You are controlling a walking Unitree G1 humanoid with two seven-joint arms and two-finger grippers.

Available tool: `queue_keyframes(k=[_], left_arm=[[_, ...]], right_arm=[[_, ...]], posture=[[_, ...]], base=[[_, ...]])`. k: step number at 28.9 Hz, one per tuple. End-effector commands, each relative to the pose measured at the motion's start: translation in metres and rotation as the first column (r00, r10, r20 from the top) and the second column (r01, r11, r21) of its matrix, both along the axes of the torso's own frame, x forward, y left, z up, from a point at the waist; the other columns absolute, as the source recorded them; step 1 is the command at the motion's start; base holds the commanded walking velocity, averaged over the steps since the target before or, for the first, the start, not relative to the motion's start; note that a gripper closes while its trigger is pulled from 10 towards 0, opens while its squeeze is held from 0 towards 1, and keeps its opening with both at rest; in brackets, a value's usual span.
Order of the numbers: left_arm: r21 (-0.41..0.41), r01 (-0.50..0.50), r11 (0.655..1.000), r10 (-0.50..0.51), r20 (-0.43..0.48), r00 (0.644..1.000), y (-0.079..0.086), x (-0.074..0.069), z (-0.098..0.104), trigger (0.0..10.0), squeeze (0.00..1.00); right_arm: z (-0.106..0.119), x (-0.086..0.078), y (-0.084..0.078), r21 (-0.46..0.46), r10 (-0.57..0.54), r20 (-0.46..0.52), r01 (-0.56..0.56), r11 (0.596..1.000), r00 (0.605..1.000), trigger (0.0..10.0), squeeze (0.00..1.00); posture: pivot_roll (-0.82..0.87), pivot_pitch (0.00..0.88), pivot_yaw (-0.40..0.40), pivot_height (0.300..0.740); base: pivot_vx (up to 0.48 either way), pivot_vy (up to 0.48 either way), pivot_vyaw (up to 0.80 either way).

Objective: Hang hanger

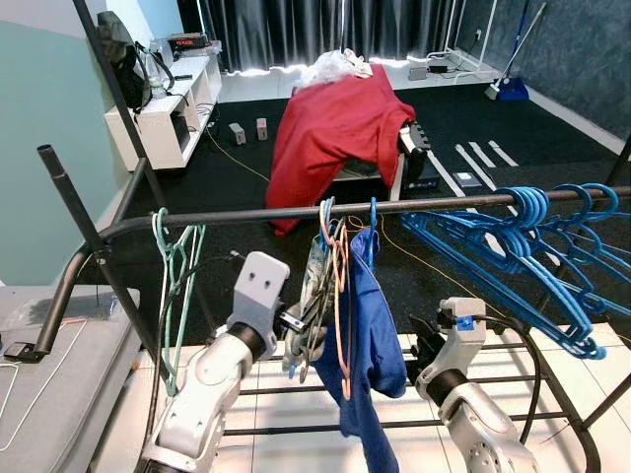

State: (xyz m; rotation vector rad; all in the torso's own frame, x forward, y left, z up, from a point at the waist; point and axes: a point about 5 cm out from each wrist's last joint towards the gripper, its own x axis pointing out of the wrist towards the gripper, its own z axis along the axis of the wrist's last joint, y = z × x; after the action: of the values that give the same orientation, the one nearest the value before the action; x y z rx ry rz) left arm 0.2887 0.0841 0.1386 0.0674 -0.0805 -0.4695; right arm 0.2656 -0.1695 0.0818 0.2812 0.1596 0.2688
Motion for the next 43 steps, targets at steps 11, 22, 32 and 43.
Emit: queue_keyframes(k=[11, 22, 32, 43], left_arm=[[0.116, -0.082, 0.99, 0.097, -0.134, 0.986, 0.01, 0.006, -0.03, 10.0, 0.0], [0.122, -0.052, 0.991, 0.073, -0.177, 0.982, 0.007, 0.005, -0.036, 0.0, 0.0], [0.128, -0.105, 0.986, 0.124, -0.15, 0.981, 0.016, 0.012, -0.03, 0.0, 0.0], [0.082, -0.291, 0.953, 0.294, -0.03, 0.955, 0.056, 0.004, -0.014, 0.0, 0.0]], right_arm=[[0.0, -0.003, 0.005, 0.022, 0.006, -0.003, -0.006, 1.0, 1.0, 10.0, 0.0], [0.001, -0.002, 0.006, 0.026, -0.001, 0.001, 0.001, 1.0, 1.0, 10.0, 0.0], [0.001, 0.0, 0.006, 0.023, -0.005, 0.003, 0.005, 1.0, 1.0, 10.0, 0.0], [0.001, 0.0, 0.005, 0.024, -0.005, 0.003, 0.005, 1.0, 1.0, 10.0, 0.0]], posture=[[-0.06, 0.0, 0.05, 0.74], [-0.07, 0.0, 0.057, 0.74], [-0.07, 0.0, 0.057, 0.74], [-0.06, 0.0, 0.054, 0.74]], base=[[0.0, 0.0, 0.0], [0.0, 0.0, 0.0], [0.0, 0.0, 0.0], [0.0, 0.0, 0.0]])
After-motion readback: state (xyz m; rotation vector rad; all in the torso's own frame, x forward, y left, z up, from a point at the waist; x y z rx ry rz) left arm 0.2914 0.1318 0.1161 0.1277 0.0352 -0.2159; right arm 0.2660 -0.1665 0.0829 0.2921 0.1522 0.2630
